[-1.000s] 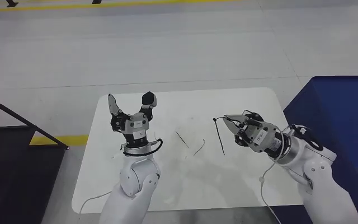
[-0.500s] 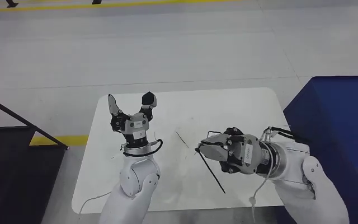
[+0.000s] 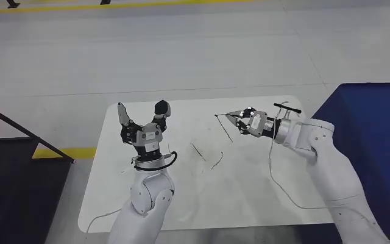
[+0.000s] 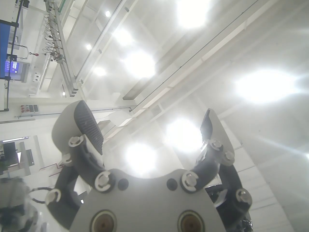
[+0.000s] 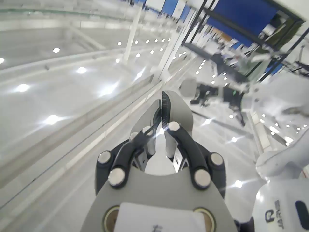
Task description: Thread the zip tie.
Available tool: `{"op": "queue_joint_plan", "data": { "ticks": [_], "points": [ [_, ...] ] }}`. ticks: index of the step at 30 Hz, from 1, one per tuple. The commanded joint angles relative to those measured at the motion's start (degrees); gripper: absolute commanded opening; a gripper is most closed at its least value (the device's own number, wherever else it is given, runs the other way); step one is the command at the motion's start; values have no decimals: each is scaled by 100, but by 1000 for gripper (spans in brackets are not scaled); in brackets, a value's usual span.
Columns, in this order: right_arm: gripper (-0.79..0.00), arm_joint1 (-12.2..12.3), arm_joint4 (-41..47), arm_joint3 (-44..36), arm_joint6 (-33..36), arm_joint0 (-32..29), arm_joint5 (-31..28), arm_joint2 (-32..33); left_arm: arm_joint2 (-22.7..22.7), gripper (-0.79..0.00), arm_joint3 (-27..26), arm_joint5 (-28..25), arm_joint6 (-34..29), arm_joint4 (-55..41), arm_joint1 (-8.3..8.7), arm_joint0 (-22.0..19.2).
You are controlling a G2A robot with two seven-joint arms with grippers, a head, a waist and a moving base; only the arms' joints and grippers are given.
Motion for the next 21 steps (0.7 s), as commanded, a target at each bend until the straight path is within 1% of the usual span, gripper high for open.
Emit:
{"op": "queue_joint_plan", "data": {
  "ticks": [1, 5, 7, 10, 15, 16, 17, 18, 19, 20, 21],
  "points": [
    [-785, -83, -849, 499, 90, 307, -195, -589, 0, 0, 0, 0, 0, 0, 0, 0],
    [-785, -259, -2345, 1191, 198, 781, -481, -1633, 0, 0, 0, 0, 0, 0, 0, 0],
    [-785, -336, -2747, 1455, 453, 931, -621, -1965, 0, 0, 0, 0, 0, 0, 0, 0],
    [-785, -424, -2873, 1697, 773, 1062, -713, -2177, 0, 0, 0, 0, 0, 0, 0, 0],
    [-785, -495, -2988, 1744, 987, 1116, -859, -2255, 0, 0, 0, 0, 0, 0, 0, 0],
    [-760, -504, -3029, 1716, 1013, 1103, -911, -2263, 0, 0, 0, 0, 0, 0, 0, 0],
    [-440, -513, -2989, 1692, 1080, 1076, -948, -2252, 0, 0, 0, 0, 0, 0, 0, 0],
    [-191, -519, -2978, 1685, 1095, 1059, -973, -2235, 0, 0, 0, 0, 0, 0, 0, 0],
    [-117, -523, -3011, 1668, 1074, 1046, -1007, -2223, 0, 0, 0, 0, 0, 0, 0, 0],
    [0, -526, -3074, 1637, 1047, 1034, -1058, -2216, 0, 0, 0, 0, 0, 0, 0, 0],
    [0, -528, -3094, 1615, 1053, 1008, -1091, -2200, 0, 0, 0, 0, 0, 0, 0, 0]
  ]
}}
